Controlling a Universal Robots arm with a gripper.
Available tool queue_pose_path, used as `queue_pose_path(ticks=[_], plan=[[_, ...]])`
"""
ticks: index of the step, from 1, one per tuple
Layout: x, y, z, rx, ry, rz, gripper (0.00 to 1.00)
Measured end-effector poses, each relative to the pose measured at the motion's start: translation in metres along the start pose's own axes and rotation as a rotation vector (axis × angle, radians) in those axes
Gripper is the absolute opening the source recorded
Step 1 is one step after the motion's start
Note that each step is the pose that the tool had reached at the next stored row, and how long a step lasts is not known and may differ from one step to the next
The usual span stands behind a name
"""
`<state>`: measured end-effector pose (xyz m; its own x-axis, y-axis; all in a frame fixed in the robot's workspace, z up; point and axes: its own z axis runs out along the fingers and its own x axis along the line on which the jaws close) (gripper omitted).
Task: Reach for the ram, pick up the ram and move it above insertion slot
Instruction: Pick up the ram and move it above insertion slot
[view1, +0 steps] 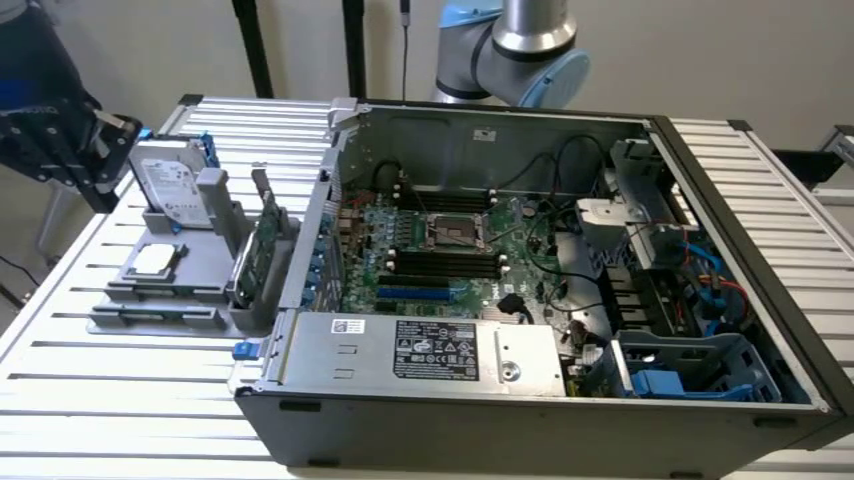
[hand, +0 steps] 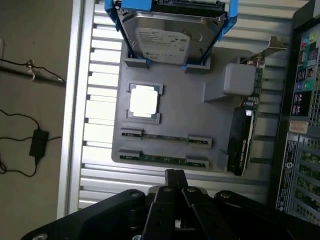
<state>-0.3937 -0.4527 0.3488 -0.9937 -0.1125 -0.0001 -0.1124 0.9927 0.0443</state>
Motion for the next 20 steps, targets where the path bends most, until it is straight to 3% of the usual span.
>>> queue_pose_path(ticks=[20], plan=[[0.0000, 0.0000, 0.0001, 0.0000, 0.0160, -0.364, 0.11]])
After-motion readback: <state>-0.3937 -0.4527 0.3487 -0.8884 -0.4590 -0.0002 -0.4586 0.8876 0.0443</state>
